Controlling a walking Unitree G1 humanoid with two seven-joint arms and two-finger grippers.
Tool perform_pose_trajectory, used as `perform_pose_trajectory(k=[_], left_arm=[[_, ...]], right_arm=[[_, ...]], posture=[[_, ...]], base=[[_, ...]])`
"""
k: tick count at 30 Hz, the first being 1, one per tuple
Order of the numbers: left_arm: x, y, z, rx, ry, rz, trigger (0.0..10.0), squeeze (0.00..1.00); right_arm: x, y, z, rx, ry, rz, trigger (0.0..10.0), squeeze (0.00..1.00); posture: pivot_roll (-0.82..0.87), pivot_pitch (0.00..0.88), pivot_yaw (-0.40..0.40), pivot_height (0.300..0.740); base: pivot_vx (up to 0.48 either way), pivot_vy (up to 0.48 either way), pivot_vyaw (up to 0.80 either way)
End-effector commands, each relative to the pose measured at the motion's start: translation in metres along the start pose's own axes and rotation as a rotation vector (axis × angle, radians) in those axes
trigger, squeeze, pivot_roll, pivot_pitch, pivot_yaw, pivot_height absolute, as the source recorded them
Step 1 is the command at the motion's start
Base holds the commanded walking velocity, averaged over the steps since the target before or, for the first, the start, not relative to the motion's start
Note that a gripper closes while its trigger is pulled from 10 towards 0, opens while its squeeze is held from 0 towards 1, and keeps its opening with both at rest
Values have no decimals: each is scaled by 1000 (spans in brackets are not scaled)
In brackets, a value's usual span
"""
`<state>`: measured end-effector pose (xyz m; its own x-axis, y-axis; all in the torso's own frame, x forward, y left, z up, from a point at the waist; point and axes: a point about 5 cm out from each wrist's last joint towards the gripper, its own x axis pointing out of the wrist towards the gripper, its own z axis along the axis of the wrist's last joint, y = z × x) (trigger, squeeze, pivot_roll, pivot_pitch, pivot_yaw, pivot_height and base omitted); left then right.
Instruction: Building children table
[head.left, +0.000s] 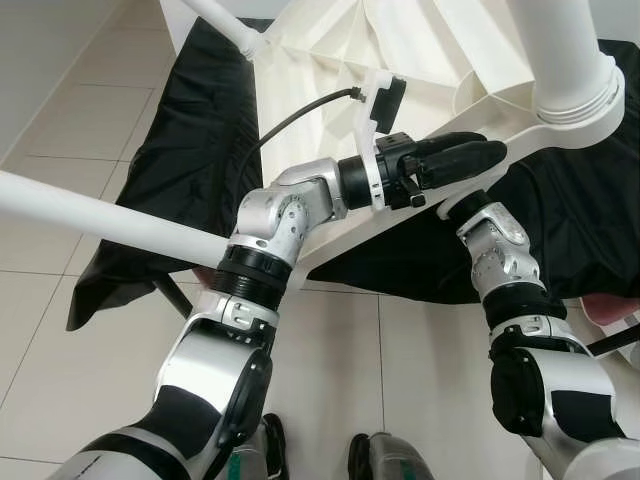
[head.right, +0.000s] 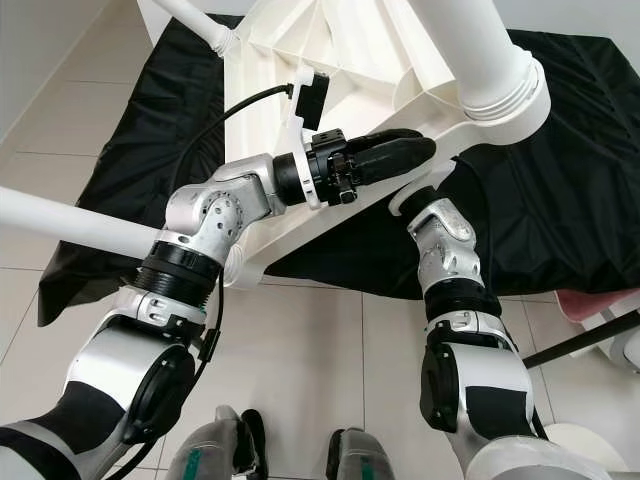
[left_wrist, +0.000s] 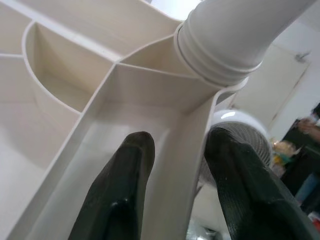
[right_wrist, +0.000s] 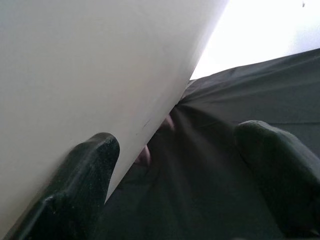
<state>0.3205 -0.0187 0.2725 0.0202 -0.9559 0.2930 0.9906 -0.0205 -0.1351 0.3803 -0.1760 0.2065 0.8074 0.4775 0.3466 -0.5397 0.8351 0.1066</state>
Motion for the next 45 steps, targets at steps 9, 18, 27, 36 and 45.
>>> perform_pose_trajectory(k=[9,18,27,36,45], left_arm=[[4,-11,-18,267,261,-54,10000,0],[4,-3,-21,572,473,25,0,0],[12,1,-3,618,413,74,10000,0],[31,-16,44,515,148,-4,10000,0],[42,-31,90,500,-42,-101,10000,0]], right_arm=[[19,8,35,-24,-139,58,10000,0],[21,7,37,-14,-142,47,10000,0],[25,8,39,-10,-147,46,10000,0],[33,10,42,4,-144,48,10000,0],[48,8,60,-12,-177,18,10000,0]], posture=[[-49,88,4,740],[-46,89,3,740],[-45,88,0,740],[-39,87,-12,740],[-29,86,-28,740]], base=[[0,0,0],[0,0,0],[0,0,0],[0,0,0],[0,0,0]])
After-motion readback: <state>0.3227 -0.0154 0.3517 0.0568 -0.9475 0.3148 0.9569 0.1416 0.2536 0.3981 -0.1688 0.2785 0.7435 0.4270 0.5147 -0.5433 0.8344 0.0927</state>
